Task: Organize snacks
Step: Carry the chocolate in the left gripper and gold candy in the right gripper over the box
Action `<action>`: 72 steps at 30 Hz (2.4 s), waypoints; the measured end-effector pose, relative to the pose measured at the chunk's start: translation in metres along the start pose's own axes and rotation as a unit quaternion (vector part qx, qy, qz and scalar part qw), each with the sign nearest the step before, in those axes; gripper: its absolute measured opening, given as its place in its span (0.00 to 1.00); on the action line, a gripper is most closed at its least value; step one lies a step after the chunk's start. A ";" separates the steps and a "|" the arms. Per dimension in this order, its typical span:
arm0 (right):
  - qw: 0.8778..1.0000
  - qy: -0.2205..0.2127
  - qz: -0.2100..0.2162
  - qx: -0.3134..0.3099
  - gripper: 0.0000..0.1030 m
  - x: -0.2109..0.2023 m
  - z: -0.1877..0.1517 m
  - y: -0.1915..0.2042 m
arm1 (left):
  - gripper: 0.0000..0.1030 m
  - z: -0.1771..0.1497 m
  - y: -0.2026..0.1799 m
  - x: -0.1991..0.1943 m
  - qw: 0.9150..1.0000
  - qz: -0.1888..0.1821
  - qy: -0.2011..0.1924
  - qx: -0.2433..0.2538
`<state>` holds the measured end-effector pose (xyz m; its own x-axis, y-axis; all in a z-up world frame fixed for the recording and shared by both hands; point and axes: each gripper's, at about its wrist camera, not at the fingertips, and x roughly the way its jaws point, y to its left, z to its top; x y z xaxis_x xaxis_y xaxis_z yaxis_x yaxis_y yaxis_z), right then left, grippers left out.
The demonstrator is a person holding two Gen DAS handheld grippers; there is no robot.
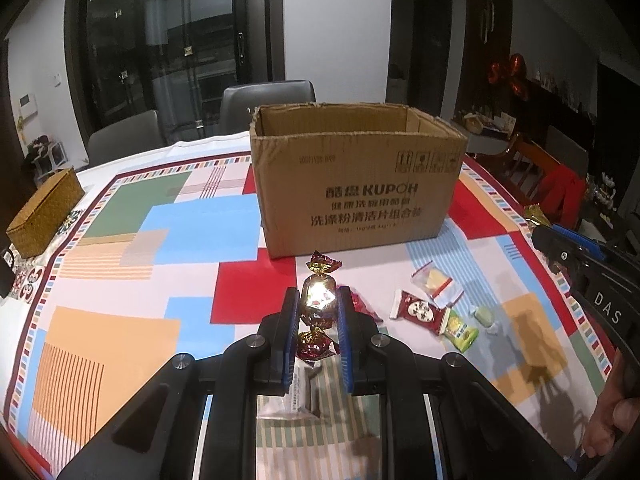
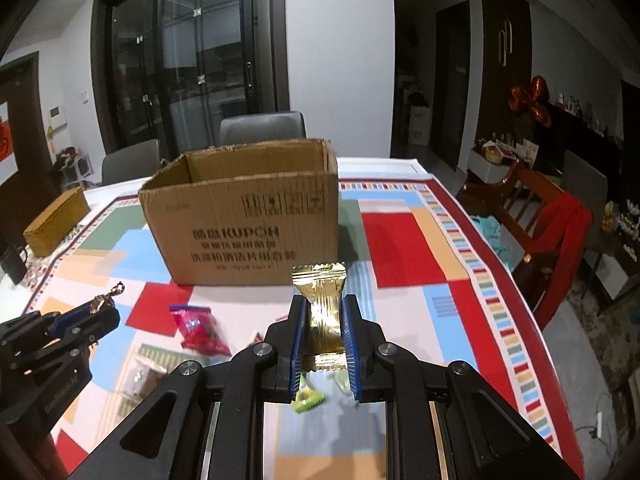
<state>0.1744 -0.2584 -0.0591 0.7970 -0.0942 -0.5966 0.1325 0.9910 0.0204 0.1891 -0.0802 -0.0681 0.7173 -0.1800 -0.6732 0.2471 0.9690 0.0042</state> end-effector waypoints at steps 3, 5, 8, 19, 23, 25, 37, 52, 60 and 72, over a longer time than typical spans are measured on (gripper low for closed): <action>1.000 -0.006 0.002 -0.005 0.19 0.000 0.006 0.002 | 0.18 0.006 0.003 -0.002 1.000 0.003 -0.006 0.000; 1.000 -0.009 0.003 -0.007 0.19 0.002 0.010 0.003 | 0.18 0.010 0.004 -0.003 1.000 0.004 -0.009 0.000; 1.000 -0.013 0.006 -0.008 0.19 0.002 0.014 0.004 | 0.18 0.016 0.006 -0.004 1.000 0.003 -0.013 0.001; 0.999 -0.032 0.012 -0.016 0.19 0.005 0.035 0.010 | 0.18 0.042 0.006 -0.009 0.999 0.007 -0.036 0.013; 0.999 -0.037 0.015 -0.015 0.19 0.006 0.044 0.009 | 0.18 0.051 0.005 -0.008 0.999 0.006 -0.043 0.014; 0.999 -0.039 0.015 -0.017 0.19 0.007 0.047 0.010 | 0.18 0.057 0.005 -0.007 0.999 0.004 -0.044 0.015; 0.998 -0.053 0.022 -0.026 0.19 0.013 0.068 0.016 | 0.19 0.086 0.005 -0.008 0.998 0.001 -0.062 0.017; 0.997 -0.071 0.021 -0.028 0.19 0.021 0.093 0.018 | 0.19 0.113 0.005 0.003 0.997 -0.001 -0.071 0.015; 0.997 -0.073 0.021 -0.033 0.19 0.030 0.103 0.022 | 0.18 0.122 0.008 0.011 0.997 -0.007 -0.074 0.009; 0.997 -0.065 0.019 -0.036 0.19 0.048 0.115 0.030 | 0.19 0.134 0.014 0.027 0.997 -0.004 -0.079 0.006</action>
<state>0.2844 -0.2444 0.0050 0.8707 -0.0636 -0.4877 0.0619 0.9979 -0.0195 0.2992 -0.0946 0.0132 0.8081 -0.2132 -0.5492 0.2604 0.9655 0.0084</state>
